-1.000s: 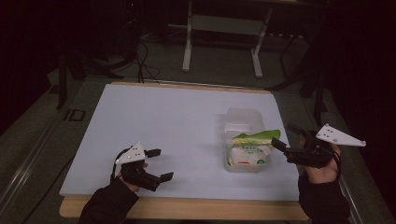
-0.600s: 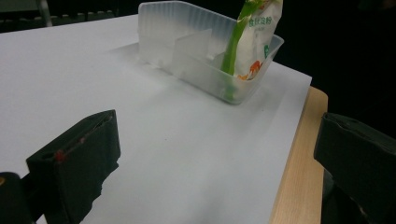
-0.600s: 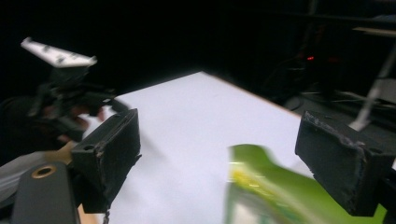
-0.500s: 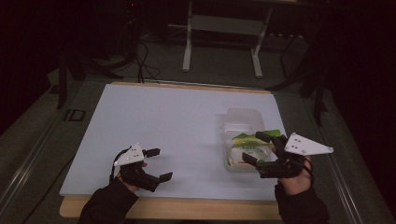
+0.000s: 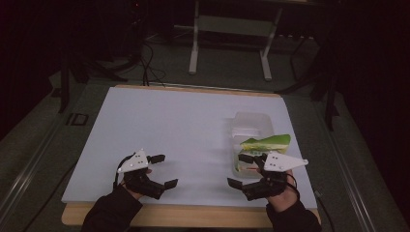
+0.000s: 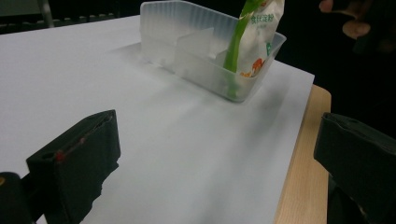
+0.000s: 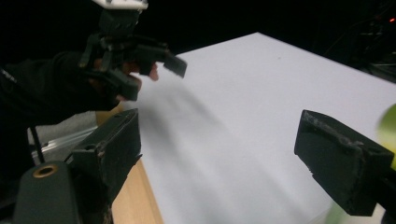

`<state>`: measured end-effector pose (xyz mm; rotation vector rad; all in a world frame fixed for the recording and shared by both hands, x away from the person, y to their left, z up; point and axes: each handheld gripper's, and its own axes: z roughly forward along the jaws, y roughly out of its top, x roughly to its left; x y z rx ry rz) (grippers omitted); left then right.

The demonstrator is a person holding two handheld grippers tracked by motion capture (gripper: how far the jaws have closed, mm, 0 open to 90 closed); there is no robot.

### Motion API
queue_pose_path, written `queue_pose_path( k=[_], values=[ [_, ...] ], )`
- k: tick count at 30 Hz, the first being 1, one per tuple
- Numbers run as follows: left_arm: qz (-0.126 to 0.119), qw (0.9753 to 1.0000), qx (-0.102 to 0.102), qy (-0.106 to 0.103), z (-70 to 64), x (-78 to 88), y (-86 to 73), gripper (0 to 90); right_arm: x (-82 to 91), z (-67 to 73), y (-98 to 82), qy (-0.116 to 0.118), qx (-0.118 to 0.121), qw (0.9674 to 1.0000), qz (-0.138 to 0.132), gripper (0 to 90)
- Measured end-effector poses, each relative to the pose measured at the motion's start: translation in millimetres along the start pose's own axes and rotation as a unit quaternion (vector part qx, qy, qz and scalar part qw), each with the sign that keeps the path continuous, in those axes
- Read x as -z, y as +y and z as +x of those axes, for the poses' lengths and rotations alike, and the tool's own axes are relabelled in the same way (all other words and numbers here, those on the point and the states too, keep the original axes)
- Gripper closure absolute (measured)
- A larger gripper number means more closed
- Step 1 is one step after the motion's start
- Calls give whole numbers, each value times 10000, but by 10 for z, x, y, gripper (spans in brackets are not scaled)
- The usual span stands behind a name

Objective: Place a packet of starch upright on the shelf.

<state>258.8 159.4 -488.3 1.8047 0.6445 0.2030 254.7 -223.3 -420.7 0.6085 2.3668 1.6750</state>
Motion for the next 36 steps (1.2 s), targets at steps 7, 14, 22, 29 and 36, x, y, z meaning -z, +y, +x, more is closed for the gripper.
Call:
queue_pose_path(
  k=[7,14,22,29,36],
  values=[
    [45,10000,-44,0,-1,-5,-10,10,-88,63,-137,234,5,9996,142,143],
    [35,10000,-56,-16,-7,0,-8,10,-99,72,-273,248,-22,9992,301,144],
    [105,9999,-111,-7,-10,-12,-24,10,-120,75,-416,277,-83,9984,494,143],
    [156,9998,-123,-6,-6,-40,-62,10,-147,61,-524,219,-73,9979,606,143],
    [173,9997,-167,20,4,-43,-80,10,-167,28,-555,146,17,9977,660,153]
  ],
)
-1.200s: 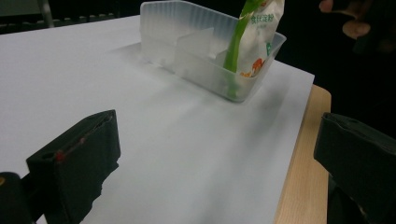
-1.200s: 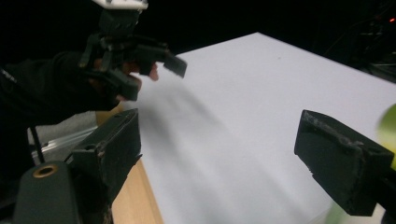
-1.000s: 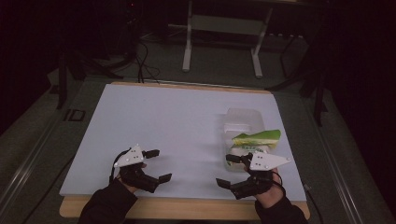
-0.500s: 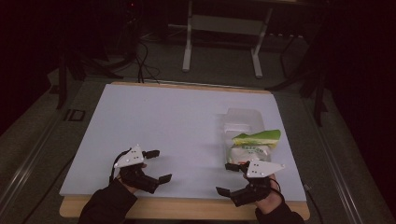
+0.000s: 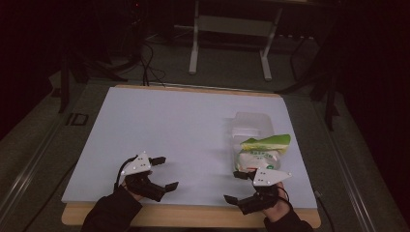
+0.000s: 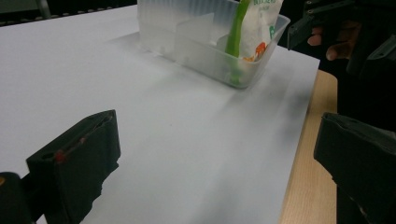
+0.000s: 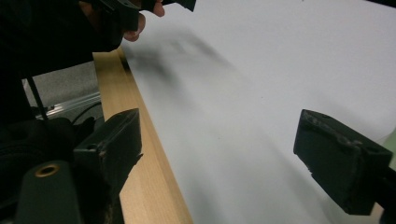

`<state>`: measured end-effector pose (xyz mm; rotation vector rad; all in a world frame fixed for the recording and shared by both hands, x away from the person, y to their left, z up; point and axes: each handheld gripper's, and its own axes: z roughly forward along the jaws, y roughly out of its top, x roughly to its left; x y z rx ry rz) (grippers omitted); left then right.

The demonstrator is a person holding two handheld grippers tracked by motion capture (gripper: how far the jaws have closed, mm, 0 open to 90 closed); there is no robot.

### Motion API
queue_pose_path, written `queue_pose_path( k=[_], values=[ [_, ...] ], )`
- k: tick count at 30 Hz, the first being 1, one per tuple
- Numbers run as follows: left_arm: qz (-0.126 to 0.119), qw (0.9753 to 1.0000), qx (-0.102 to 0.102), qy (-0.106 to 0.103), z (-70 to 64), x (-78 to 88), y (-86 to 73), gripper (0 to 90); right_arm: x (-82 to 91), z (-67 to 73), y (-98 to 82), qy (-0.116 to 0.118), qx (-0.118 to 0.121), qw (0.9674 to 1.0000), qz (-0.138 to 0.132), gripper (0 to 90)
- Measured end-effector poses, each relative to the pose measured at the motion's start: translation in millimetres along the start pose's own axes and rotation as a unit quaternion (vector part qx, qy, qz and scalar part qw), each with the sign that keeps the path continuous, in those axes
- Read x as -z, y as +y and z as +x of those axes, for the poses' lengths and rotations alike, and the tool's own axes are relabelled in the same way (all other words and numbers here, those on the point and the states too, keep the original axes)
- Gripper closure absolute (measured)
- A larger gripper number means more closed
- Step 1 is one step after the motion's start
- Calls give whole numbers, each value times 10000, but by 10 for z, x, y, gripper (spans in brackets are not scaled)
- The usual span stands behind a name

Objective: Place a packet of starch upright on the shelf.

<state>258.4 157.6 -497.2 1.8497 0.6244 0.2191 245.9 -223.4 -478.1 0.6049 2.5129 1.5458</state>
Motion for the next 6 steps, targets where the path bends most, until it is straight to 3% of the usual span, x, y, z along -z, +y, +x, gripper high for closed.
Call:
queue_pose_path(
  k=[6],
  values=[
    [9,10000,3,2,3,-3,-8,10,4,-19,-8,-23,41,10000,-41,154]
  ],
)
